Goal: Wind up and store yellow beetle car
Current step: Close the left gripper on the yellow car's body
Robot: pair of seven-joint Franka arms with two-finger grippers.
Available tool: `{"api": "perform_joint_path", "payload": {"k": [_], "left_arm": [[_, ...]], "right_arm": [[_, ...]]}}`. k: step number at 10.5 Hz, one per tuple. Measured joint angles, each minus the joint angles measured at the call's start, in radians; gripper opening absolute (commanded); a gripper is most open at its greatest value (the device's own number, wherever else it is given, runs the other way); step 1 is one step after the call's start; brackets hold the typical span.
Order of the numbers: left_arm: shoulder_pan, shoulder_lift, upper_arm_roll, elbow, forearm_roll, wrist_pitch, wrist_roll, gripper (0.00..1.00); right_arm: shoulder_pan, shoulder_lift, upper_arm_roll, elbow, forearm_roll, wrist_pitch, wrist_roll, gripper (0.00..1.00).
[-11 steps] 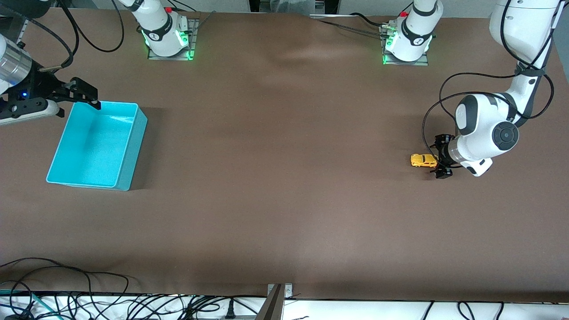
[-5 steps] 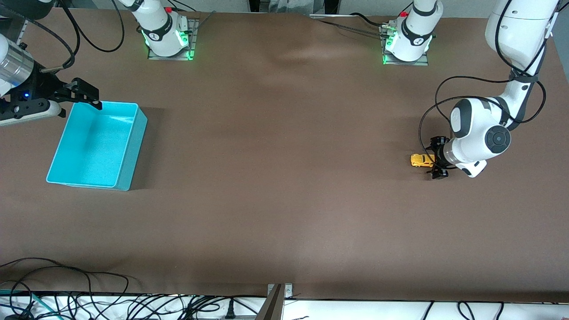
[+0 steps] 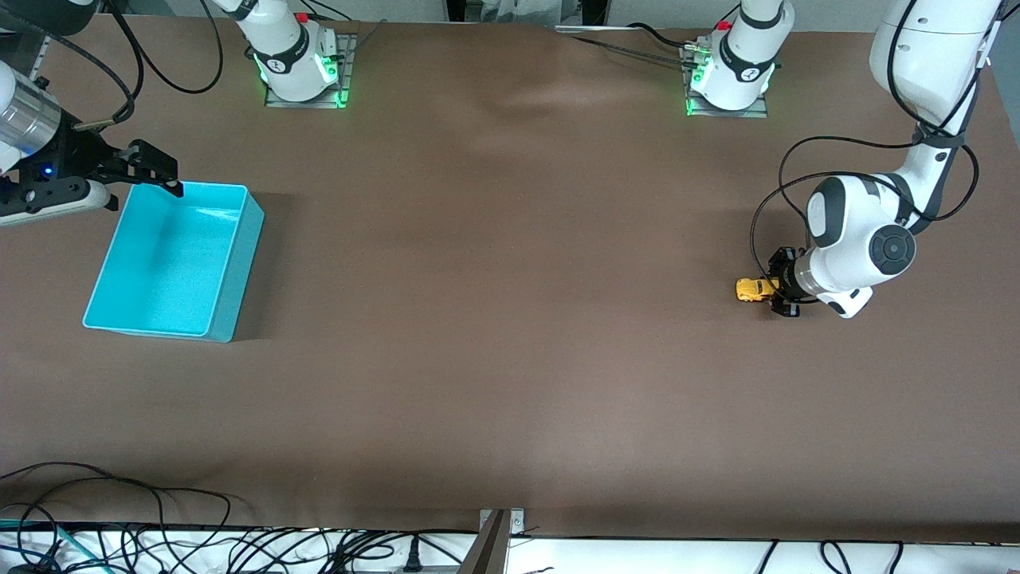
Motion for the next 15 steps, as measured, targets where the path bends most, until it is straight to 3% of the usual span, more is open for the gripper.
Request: {"api": "perform_joint_path", "payload": {"k": [8,15], "left_arm": [[-0.011,-0.017,-0.173,0.033,0.000,-0.036,-0.213,0.00],[0.002,0.031,-0.172,0.040,0.000,-0.038,-0.213,0.00]], "right_arm": [[0.001,0.000,0.002,-0.007,0.000,0.010,-0.003,1.00],[0.000,0.000,-0.003,-0.007,0.000,0.011,-0.003,1.00]]}}
